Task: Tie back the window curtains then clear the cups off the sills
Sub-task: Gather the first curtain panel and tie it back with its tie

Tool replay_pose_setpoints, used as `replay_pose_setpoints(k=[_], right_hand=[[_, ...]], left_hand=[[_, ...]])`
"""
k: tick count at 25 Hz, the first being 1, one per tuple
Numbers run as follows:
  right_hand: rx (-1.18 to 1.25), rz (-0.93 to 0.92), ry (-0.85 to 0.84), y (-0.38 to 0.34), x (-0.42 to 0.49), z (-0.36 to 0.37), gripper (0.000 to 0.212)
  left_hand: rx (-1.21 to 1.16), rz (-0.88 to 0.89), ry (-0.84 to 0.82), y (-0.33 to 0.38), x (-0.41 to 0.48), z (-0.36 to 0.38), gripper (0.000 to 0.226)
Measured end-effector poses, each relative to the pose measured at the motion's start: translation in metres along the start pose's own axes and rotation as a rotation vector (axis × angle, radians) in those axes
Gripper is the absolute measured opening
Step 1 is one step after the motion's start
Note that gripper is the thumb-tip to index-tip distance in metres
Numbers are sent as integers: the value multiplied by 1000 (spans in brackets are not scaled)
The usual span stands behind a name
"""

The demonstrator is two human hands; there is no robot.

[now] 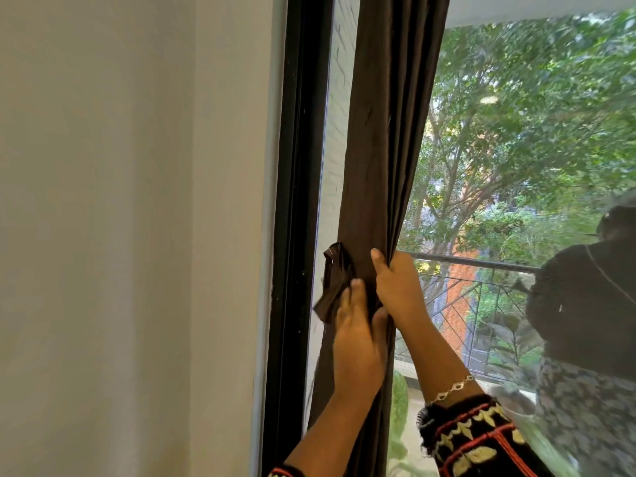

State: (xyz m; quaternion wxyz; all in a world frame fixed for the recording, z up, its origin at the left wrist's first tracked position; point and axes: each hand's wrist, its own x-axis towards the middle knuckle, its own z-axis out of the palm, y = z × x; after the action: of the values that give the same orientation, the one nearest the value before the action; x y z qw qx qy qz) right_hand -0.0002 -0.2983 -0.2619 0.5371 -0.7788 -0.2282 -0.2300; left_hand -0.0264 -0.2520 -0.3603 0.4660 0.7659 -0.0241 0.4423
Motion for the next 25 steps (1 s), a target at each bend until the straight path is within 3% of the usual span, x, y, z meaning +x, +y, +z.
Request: replay_pose_setpoints(k=[2, 5, 7, 10, 14, 18, 25], right_hand=[[1, -28, -9, 1, -4, -3, 38], [8, -63, -20, 0, -10, -8, 30], [31, -66, -14, 0, -11, -8, 22], [36, -73, 19, -1, -10, -8, 30], [-113, -94, 47, 4, -18, -9, 32], [-291, -122, 64, 7, -20, -3, 29], [-497, -148, -11, -2, -42, 16, 26]], left_hand=[[-78, -126, 92, -19, -5, 0, 97], [-134, -197, 139, -29, -3, -7, 82], [-180, -240, 138, -16, 16, -17, 85], [-248, -238, 168, 5, 47, -31, 90], [-255, -189, 348, 20, 52, -36, 41], [-645, -290, 254, 27, 43, -39, 34], [-769, -406, 6, 49, 27, -37, 42]])
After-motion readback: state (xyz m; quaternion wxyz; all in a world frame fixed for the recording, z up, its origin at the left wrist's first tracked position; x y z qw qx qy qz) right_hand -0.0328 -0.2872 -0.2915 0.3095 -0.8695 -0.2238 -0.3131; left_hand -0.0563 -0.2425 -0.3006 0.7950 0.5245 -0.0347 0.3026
